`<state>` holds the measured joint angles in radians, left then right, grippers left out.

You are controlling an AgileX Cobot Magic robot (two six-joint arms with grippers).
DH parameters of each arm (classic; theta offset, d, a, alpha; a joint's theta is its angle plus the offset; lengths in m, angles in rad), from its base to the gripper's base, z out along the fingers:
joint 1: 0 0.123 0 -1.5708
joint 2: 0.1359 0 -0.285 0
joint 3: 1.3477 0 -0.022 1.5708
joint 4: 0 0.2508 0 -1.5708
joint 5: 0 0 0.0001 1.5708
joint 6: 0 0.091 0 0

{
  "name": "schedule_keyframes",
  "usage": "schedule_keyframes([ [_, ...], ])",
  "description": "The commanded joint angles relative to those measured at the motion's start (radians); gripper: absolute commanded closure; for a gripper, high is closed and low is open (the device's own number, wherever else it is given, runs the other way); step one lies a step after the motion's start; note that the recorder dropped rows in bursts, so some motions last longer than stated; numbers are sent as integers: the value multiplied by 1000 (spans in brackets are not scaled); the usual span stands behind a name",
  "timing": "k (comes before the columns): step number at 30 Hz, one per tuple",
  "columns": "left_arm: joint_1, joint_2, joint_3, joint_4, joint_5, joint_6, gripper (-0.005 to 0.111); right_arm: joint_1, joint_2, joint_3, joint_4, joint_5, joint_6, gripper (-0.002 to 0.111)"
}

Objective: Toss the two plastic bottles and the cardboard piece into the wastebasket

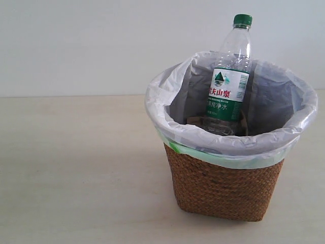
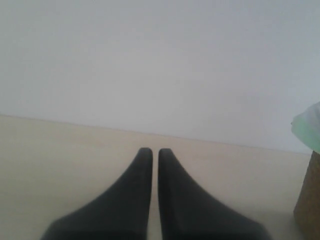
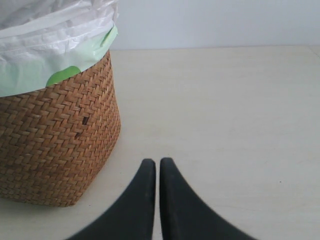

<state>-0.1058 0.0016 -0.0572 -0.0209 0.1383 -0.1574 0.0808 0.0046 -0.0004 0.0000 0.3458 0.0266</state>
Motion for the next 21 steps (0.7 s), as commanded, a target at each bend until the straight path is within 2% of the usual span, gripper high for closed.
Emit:
schedule_keyframes([
  [1,3,-2,57,59,-138,-8,103,-6,-5,0,0,-5,-4,108],
  [5,3,-2,57,71,-138,11,103,-6,-5,0,0,-5,-4,108],
  [10,3,-2,57,75,-138,133,103,-6,-5,0,0,-5,-4,108],
  [12,5,-2,57,122,-116,138,103,-6,-5,0,0,-5,-4,108],
  [16,20,-2,57,172,24,131,103,-6,-5,0,0,-5,-4,108],
  [19,29,-2,57,173,152,64,103,-6,-5,0,0,-5,-4,108],
  [21,31,-2,57,173,176,25,103,-6,-5,0,0,-5,-4,108],
])
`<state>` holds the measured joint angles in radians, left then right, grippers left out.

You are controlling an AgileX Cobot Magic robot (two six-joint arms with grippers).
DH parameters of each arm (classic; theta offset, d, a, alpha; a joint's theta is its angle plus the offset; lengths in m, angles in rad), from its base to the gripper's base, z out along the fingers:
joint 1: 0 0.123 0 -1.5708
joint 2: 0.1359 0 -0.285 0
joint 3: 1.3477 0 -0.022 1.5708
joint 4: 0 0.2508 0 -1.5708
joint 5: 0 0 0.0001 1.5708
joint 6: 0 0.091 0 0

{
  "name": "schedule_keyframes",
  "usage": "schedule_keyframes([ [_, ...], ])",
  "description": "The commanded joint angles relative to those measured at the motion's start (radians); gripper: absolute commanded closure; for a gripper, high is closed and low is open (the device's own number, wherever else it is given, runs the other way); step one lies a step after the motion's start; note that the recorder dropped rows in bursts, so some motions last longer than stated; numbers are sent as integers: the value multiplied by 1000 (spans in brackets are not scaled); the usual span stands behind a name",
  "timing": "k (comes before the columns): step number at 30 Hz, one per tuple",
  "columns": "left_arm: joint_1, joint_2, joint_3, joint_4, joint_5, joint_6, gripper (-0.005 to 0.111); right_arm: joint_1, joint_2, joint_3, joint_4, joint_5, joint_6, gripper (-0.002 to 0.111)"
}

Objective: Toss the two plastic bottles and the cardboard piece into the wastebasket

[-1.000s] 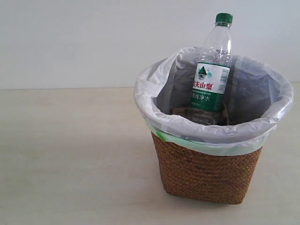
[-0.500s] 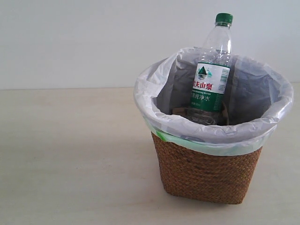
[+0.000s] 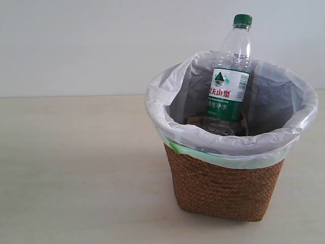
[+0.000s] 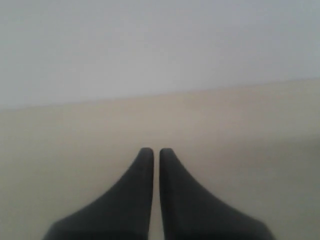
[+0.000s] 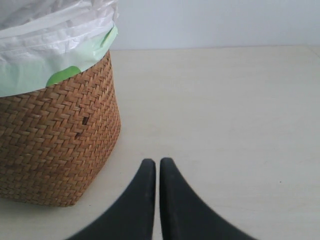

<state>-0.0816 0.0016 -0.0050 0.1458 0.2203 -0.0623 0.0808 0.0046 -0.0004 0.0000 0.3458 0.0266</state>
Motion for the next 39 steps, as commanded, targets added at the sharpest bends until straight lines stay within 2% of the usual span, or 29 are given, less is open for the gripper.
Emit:
schedule_keyframes([
  [1,6,-2,5,6,94,-84,103,-6,-5,0,0,-5,-4,108],
  [19,6,-2,5,2,86,-79,103,-6,-5,0,0,-5,-4,108],
  [31,13,-2,5,-44,86,8,103,-6,-5,0,0,-5,-4,108],
  [39,13,-2,5,-44,84,10,103,-6,-5,0,-6,-7,-4,108],
])
